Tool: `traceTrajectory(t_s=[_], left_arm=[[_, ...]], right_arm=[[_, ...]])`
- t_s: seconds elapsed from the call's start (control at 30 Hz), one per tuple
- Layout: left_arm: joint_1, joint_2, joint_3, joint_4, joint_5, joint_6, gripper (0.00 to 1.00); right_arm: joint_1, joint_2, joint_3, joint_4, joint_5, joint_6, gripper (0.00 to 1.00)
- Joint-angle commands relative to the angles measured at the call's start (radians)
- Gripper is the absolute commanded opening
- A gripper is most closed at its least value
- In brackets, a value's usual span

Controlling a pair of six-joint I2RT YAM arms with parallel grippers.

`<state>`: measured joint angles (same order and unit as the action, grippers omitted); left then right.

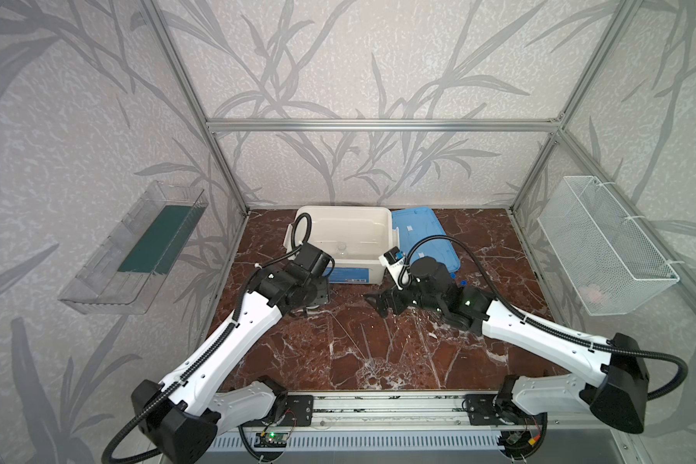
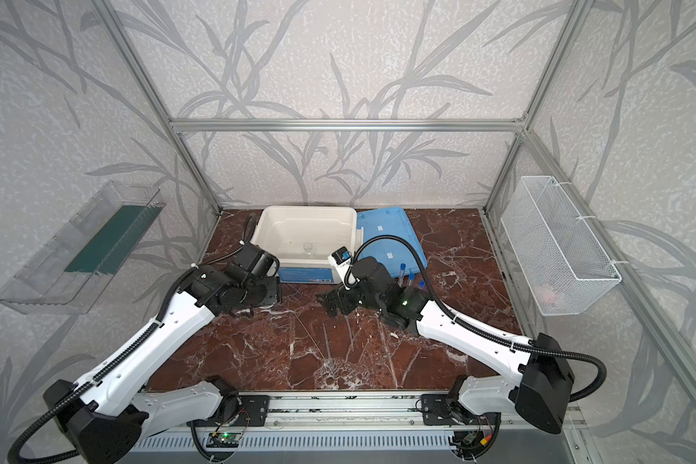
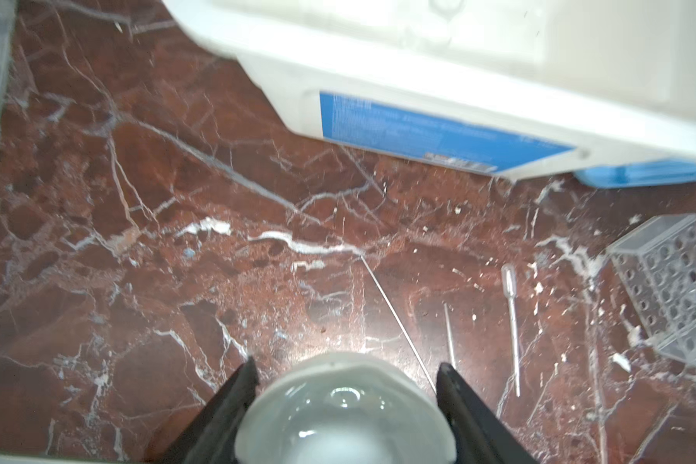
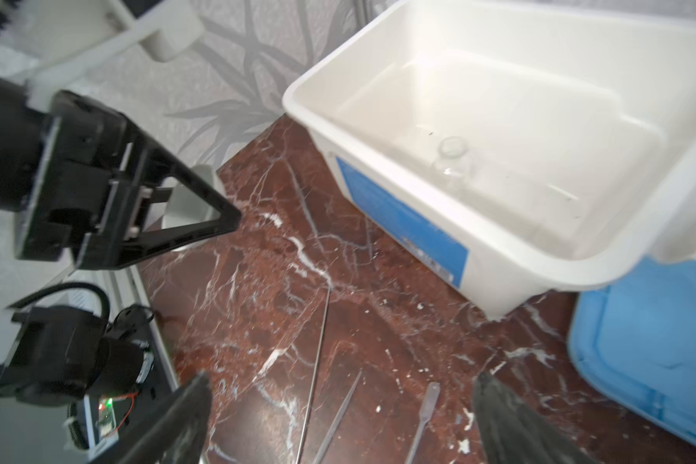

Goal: Organize the chemistry lab equipment
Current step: 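Lift the white dish and carry it toward the white bin with the left gripper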

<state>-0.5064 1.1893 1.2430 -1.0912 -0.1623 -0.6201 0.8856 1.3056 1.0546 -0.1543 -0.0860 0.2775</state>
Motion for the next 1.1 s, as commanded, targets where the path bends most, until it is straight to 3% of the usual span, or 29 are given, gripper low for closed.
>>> traceTrajectory(t_s=[0.0, 0.23, 0.43, 0.57, 0.8, 1.07], left_arm=[[0.049, 0.088, 0.135, -0.059, -0.004, 0.123, 0.55], [0.165, 0.366, 0.430, -0.015, 0.113, 0.209, 0.54], [0.207, 0.594, 0.673, -0.058, 0.105, 0.246, 0.53], [0.250, 0.728, 0.780, -0.074, 0.115, 0.252, 0.53], [0.305, 0.931, 0.896, -0.130, 0.146, 0.272, 0.50], [0.305, 0.943, 0.789, -0.055, 0.154, 0.267, 0.50]], right_arm=[[-0.030, 0.035, 0.106, -0.019, -0.036, -0.008, 0.99], [-0.066, 0.145, 0.266, 0.007, -0.139, -0.029, 0.99], [-0.101, 0.290, 0.402, -0.022, -0.221, -0.013, 0.99], [-0.105, 0.345, 0.452, -0.030, -0.198, -0.017, 0.99], [-0.125, 0.396, 0.498, -0.080, -0.159, -0.015, 0.99], [-0.132, 0.396, 0.465, -0.081, -0.156, -0.011, 0.99]])
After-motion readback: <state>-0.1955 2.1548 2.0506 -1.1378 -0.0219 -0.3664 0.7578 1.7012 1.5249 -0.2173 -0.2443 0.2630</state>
